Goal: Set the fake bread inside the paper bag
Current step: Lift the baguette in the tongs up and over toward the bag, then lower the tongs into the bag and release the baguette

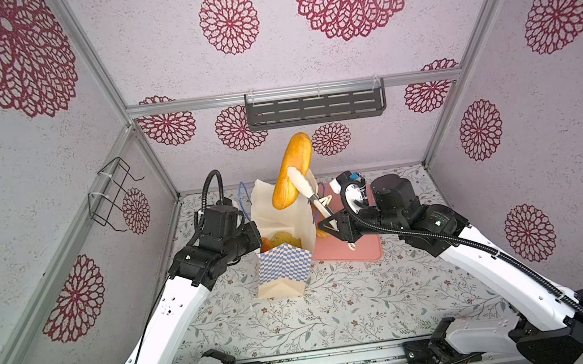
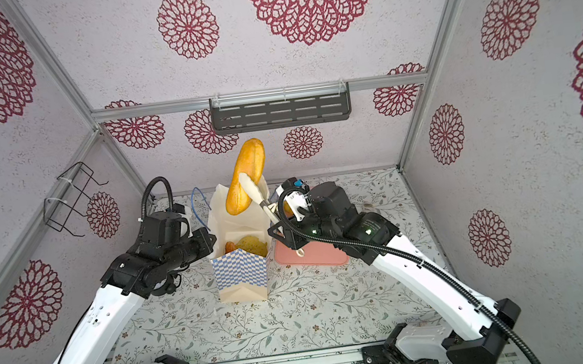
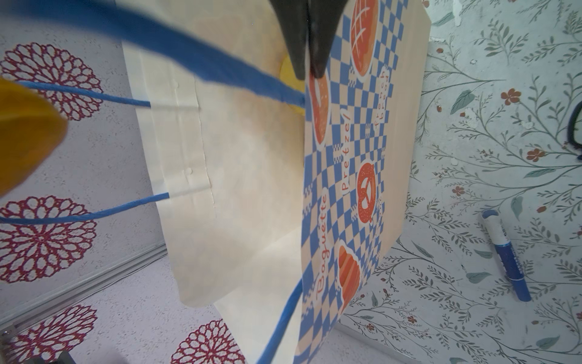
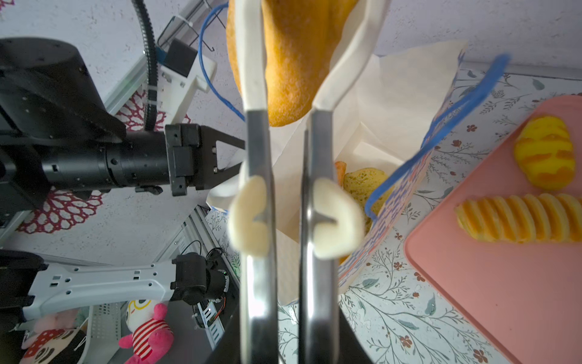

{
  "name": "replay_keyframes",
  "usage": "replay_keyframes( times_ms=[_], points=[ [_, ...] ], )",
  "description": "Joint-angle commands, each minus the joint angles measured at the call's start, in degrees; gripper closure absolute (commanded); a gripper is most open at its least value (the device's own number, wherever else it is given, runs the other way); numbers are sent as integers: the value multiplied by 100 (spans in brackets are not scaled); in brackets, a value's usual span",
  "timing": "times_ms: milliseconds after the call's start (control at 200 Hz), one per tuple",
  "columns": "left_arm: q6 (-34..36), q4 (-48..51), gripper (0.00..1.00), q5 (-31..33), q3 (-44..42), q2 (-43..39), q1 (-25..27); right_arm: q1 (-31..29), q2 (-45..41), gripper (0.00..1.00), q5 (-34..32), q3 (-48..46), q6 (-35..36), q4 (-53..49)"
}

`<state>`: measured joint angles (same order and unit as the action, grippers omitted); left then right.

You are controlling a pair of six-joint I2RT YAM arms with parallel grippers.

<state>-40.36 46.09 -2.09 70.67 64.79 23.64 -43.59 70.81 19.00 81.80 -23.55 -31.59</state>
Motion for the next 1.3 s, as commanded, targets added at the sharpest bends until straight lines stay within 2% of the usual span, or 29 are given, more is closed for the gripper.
replay_keyframes(
  times_ms=[0, 520, 805, 1056, 1296],
  points=[
    [-25, -245, 100, -2, 188, -34, 36, -115, -154, 100, -402, 208, 192, 142],
    [-33, -263, 100, -2, 218, -15, 40, -747, -234, 100, -886, -135, 95, -366],
    [-42, -267, 100, -20, 226, 11, 45, -900, -230, 100, -1034, -215, 105, -571],
    [-40, -276, 100, -29, 224, 16, 51, -932, -225, 76, -1040, -227, 129, -533],
    [-43, -291, 100, -44, 219, 16, 47, -934, -216, 61, -1069, -235, 132, -489]
  ],
)
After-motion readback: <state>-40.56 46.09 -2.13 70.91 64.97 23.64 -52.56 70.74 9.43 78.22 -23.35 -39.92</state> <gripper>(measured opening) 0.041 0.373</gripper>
